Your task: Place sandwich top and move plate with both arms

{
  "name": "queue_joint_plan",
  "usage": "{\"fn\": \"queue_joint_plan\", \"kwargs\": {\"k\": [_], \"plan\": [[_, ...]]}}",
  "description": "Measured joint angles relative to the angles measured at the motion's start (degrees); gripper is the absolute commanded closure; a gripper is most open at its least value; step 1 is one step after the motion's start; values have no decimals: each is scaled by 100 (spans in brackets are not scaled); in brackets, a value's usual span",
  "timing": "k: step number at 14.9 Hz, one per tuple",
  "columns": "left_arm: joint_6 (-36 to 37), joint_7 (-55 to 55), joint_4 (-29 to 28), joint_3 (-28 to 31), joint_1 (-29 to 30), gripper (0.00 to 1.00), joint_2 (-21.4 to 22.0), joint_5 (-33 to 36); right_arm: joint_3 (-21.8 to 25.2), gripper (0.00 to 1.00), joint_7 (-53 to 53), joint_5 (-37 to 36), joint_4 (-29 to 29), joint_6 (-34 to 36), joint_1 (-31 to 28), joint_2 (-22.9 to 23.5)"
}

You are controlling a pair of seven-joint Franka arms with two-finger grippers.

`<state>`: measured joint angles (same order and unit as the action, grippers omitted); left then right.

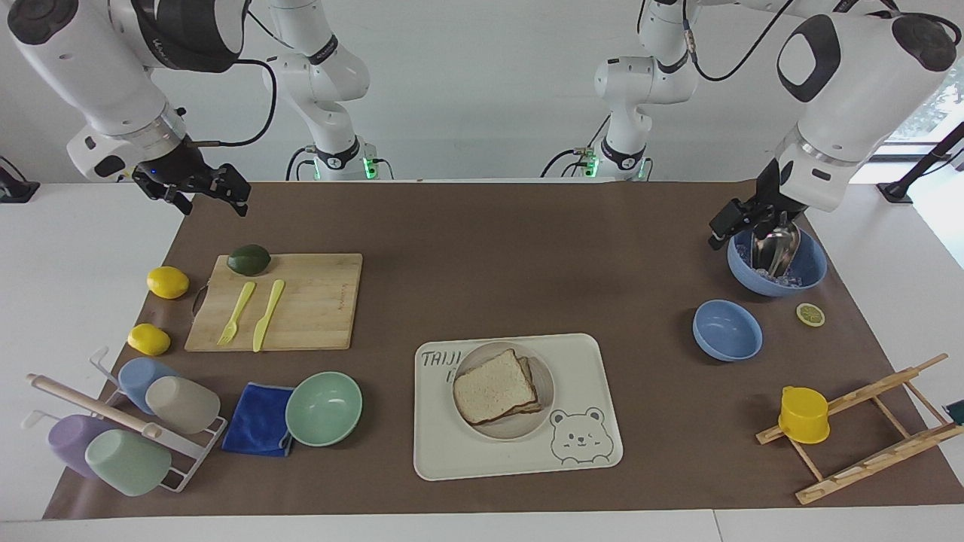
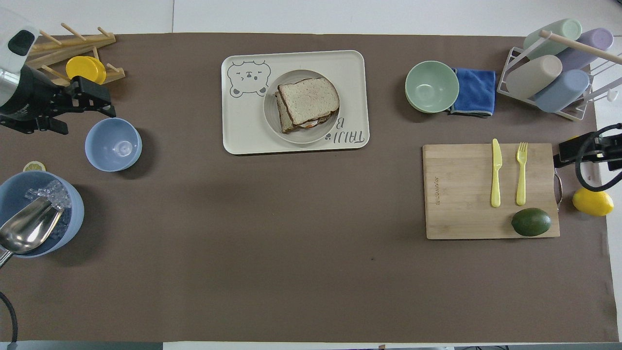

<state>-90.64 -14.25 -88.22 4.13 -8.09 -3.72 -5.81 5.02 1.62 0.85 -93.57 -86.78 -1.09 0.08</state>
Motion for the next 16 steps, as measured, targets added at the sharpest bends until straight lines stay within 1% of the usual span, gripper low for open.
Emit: {"fn": "queue_joint_plan", "kwargs": {"k": [3, 5, 10, 16], "plan": [[379, 238, -719, 23, 38, 0, 757, 112, 0, 0, 0, 0, 0, 0, 0, 0], [555, 440, -964, 4, 37, 0, 983, 189, 0, 0, 0, 0, -1, 0, 0, 0], [429, 958, -1026, -25, 37, 0, 935, 463, 0, 0, 0, 0, -1, 0, 0, 0], [334, 1058, -672, -40, 154, 0, 630, 508, 0, 0, 0, 0, -1, 0, 0, 0]]}}
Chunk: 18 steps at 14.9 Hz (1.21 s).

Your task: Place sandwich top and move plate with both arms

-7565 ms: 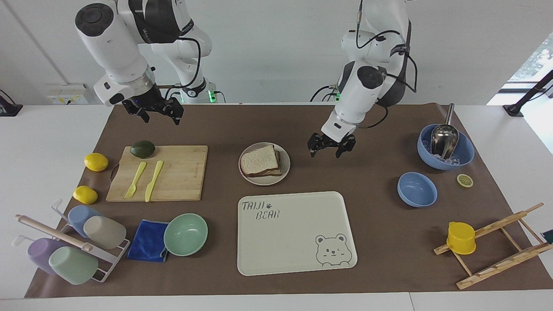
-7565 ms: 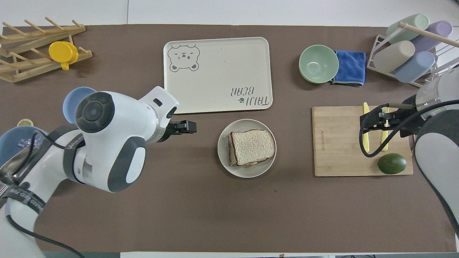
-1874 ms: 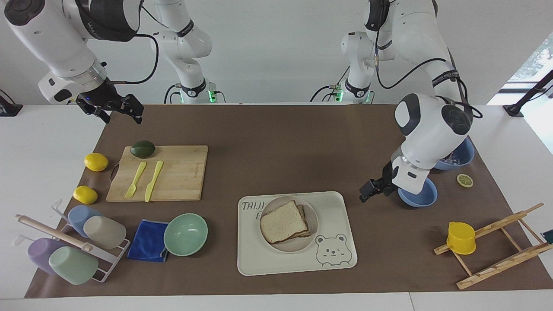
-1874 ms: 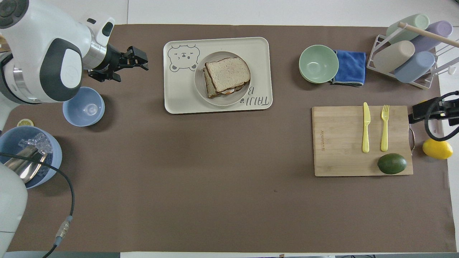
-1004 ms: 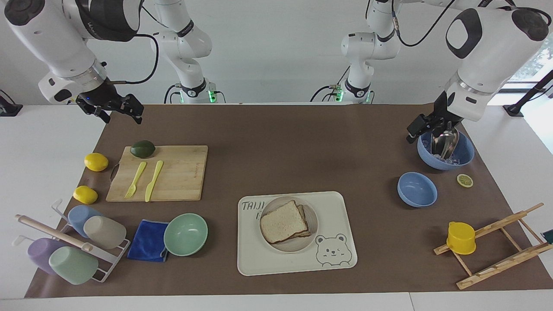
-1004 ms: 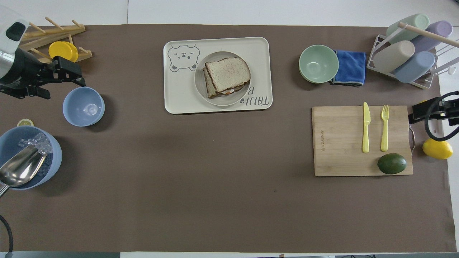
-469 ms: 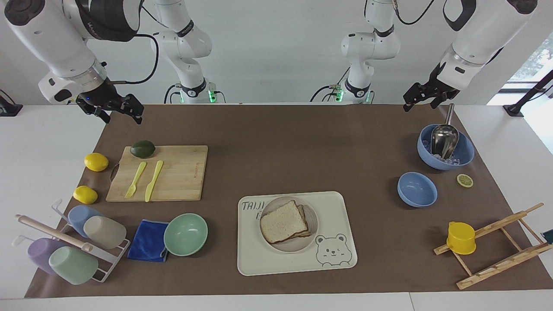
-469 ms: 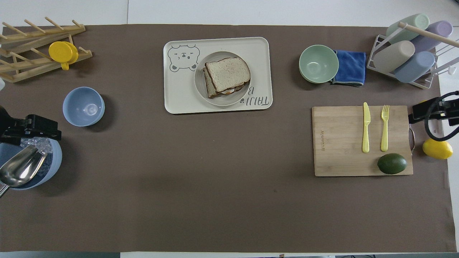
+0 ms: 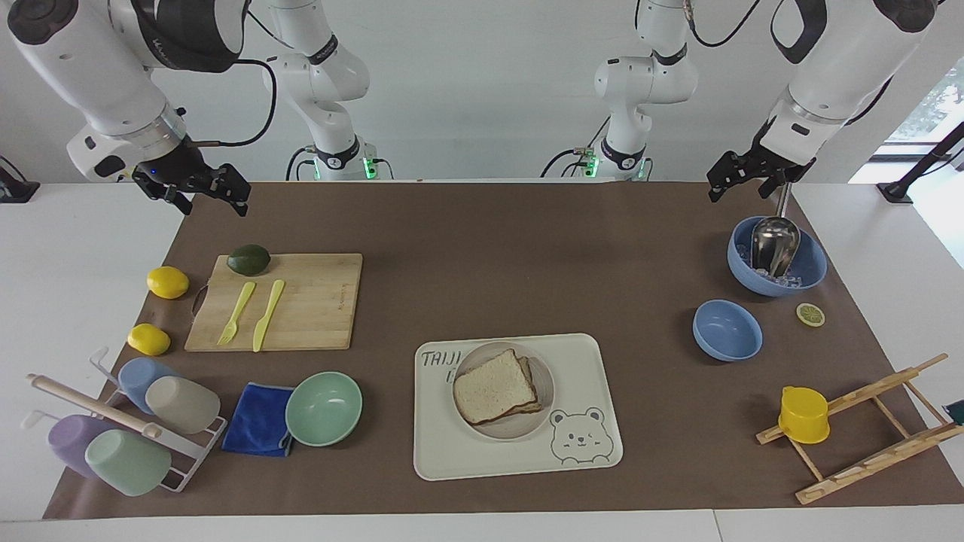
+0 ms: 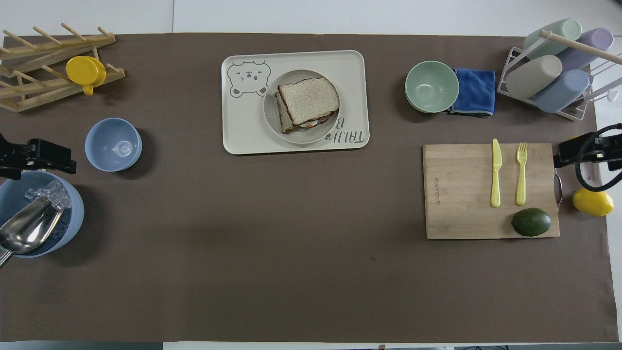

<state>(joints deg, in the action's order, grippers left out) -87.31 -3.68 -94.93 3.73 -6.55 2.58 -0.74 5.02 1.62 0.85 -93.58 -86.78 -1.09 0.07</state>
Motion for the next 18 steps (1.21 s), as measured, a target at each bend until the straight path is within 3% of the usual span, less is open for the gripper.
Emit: {"fn": "queue_joint_plan", "kwargs": {"k": [18], "plan": [[-71, 288, 63, 185, -194, 0, -6, 35, 0, 0, 0, 0, -1, 0, 0, -1]]}}
